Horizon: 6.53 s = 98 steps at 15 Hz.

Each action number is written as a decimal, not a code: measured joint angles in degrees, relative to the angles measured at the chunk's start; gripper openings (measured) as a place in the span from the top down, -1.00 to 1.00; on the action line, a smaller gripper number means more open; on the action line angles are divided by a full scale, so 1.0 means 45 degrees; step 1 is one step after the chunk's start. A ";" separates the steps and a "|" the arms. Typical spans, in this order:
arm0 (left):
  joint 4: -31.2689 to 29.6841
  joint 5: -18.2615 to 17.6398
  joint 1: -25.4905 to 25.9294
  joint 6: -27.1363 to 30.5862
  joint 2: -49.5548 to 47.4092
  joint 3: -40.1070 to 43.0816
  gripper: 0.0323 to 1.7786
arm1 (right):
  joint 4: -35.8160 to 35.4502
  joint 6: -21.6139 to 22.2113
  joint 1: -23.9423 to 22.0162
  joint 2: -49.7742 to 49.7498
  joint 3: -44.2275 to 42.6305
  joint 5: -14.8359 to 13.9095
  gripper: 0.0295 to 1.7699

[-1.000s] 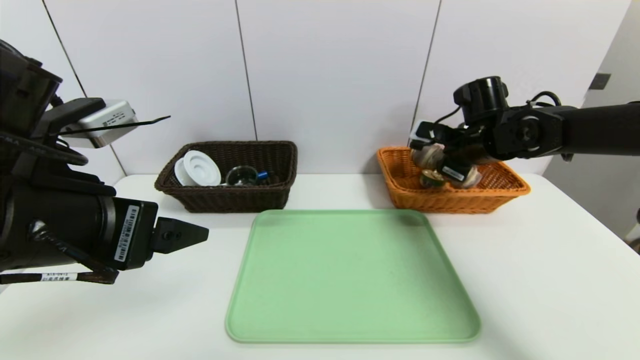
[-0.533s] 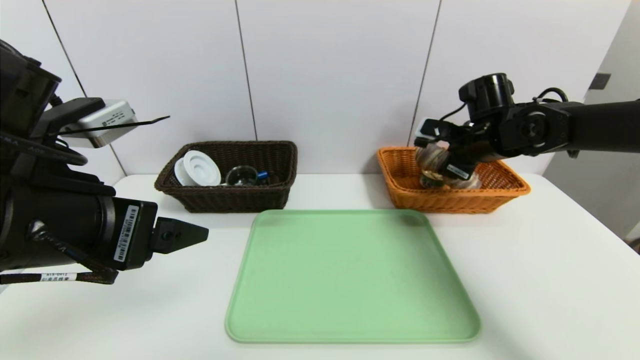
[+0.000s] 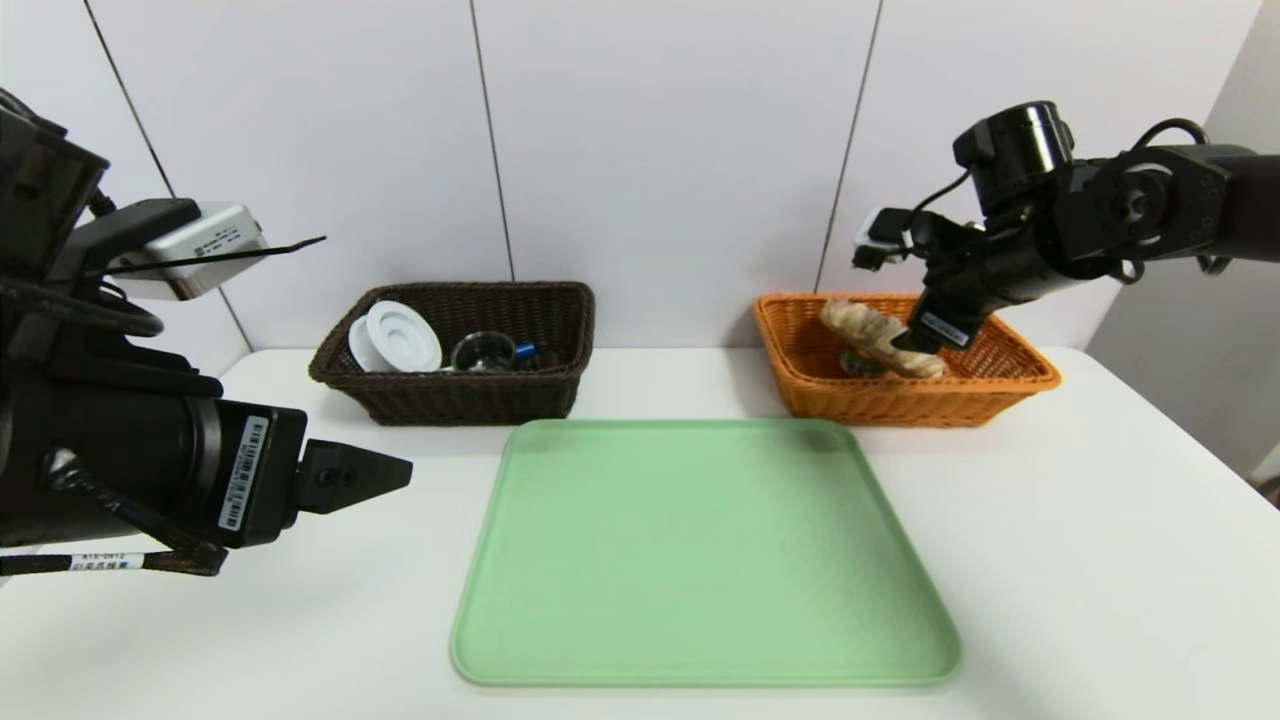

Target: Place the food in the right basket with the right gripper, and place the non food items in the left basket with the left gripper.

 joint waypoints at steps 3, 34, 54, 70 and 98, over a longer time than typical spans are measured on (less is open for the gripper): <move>0.0000 0.0000 -0.0003 0.0000 -0.0168 0.0043 -0.90 | 0.0116 0.0504 0.0108 -0.0206 -0.0325 0.0087 -0.85; -0.0374 0.0030 0.5014 0.2590 -0.7485 0.5589 -0.90 | 0.1165 1.1167 -0.0791 -1.6660 1.1735 -0.0385 -0.91; 0.1997 -0.1151 0.8092 0.5266 -1.3011 0.7304 -0.90 | 0.3172 0.9587 -0.1820 -2.1464 1.3177 0.0030 -0.91; -0.3178 -0.1907 0.8468 0.6418 -1.6276 1.2540 -0.90 | 0.0501 0.9641 -0.2400 -2.5218 1.6728 -0.0019 -0.92; -0.7049 -0.2758 0.8474 0.6404 -1.6300 1.4873 -0.90 | -0.5556 1.0714 -0.2414 -2.5508 2.2742 0.3110 -0.92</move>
